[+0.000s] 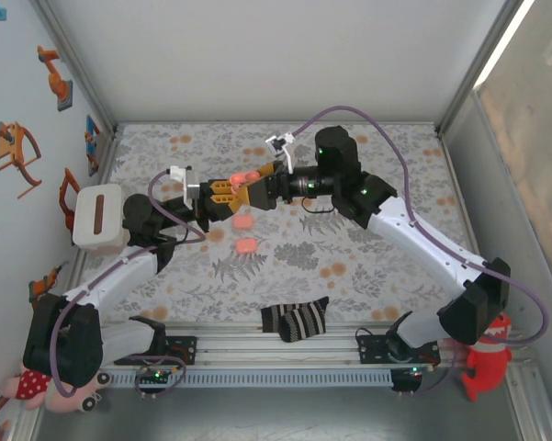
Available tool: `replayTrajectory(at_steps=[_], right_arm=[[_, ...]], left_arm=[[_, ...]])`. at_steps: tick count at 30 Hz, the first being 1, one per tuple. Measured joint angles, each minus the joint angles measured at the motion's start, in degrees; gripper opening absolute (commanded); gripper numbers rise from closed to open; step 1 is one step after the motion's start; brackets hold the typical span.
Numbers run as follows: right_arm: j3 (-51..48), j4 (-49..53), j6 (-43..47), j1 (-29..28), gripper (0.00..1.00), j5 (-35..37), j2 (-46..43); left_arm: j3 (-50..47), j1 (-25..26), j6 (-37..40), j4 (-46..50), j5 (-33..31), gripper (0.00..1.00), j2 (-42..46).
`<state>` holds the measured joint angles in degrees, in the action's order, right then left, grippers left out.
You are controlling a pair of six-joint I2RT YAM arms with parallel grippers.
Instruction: Insert wireless bluetooth earbuds into charging case
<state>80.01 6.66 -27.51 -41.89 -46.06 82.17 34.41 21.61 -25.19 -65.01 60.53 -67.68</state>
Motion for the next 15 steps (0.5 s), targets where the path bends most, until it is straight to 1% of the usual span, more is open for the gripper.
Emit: replayTrajectory(at_steps=[15], right_arm=[[0.52, 2.1, 0.74, 0.0, 0.83, -0.83, -1.75]], left_arm=[[0.0, 0.0, 2.56, 5.09, 0.42, 0.0, 2.38]])
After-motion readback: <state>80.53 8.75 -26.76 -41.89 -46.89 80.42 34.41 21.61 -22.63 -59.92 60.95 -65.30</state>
